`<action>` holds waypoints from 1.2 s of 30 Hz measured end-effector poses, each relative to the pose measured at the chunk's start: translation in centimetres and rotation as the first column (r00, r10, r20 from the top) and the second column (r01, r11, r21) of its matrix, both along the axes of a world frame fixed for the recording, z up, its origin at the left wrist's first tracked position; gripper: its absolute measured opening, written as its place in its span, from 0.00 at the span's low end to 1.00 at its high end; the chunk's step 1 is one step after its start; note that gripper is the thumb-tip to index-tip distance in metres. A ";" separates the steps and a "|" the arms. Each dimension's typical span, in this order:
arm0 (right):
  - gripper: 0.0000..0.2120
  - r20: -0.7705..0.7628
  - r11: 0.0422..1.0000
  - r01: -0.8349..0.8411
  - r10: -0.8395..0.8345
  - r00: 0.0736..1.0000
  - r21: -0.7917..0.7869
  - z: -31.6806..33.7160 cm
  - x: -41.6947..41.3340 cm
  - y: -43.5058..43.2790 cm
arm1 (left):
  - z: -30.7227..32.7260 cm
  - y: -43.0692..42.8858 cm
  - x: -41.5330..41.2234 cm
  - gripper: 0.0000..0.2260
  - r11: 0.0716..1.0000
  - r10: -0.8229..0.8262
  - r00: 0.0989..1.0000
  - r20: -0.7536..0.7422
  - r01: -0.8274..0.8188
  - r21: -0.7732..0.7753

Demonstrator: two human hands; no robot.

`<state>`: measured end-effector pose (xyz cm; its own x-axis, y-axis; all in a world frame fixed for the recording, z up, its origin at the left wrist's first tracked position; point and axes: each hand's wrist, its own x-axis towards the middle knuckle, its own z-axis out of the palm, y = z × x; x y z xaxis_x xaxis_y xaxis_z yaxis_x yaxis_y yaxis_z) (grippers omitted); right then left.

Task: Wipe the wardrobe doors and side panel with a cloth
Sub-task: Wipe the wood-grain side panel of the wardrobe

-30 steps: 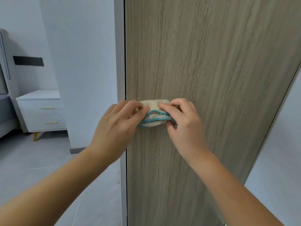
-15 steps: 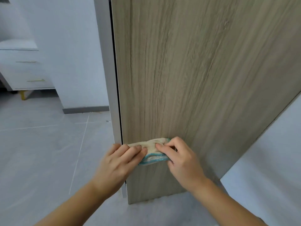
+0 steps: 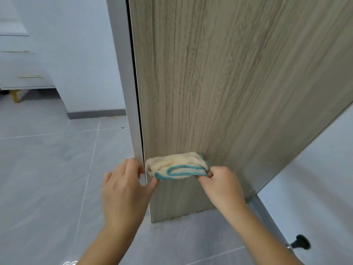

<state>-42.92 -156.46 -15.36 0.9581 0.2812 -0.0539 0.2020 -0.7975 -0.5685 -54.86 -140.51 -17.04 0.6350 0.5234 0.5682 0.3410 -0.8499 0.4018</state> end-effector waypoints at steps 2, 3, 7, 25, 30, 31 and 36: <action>0.13 -0.274 0.939 0.080 0.015 0.962 0.333 0.5 -0.3 0.5 | 1.1 -0.3 -0.3 0.17 0.963 0.101 0.977 -0.185 -0.143 -0.227; 0.10 -0.400 0.880 0.162 0.034 0.916 0.447 0.9 -0.6 0.8 | 1.5 -0.6 -0.3 0.19 0.900 0.070 0.965 -0.253 -0.170 -0.401; 0.08 -0.787 0.636 0.515 0.255 0.562 0.575 3.0 -1.0 0.6 | 2.6 -1.9 0.4 0.14 0.293 -0.073 0.997 -0.005 0.016 -0.956; 0.04 -0.897 0.494 0.759 0.112 0.428 0.424 -5.3 -1.0 3.8 | -3.6 -2.5 3.4 0.04 -0.411 0.250 0.967 -0.045 0.064 -0.909; 0.07 -0.946 0.522 0.808 -0.006 0.323 0.272 -14.2 -0.9 4.7 | -11.8 -2.3 4.0 0.04 -0.462 0.255 0.945 -0.207 -0.069 -0.884; 0.08 -0.949 0.514 0.819 -0.031 0.313 0.253 -16.1 -0.8 4.8 | -13.5 -2.2 4.2 0.02 -0.465 0.246 0.939 -0.242 -0.104 -0.879; 0.15 -0.944 0.495 0.851 -0.159 0.288 0.176 -23.5 -0.6 5.6 | -19.9 -1.9 5.3 0.03 -0.478 0.226 0.904 -0.362 -0.221 -0.850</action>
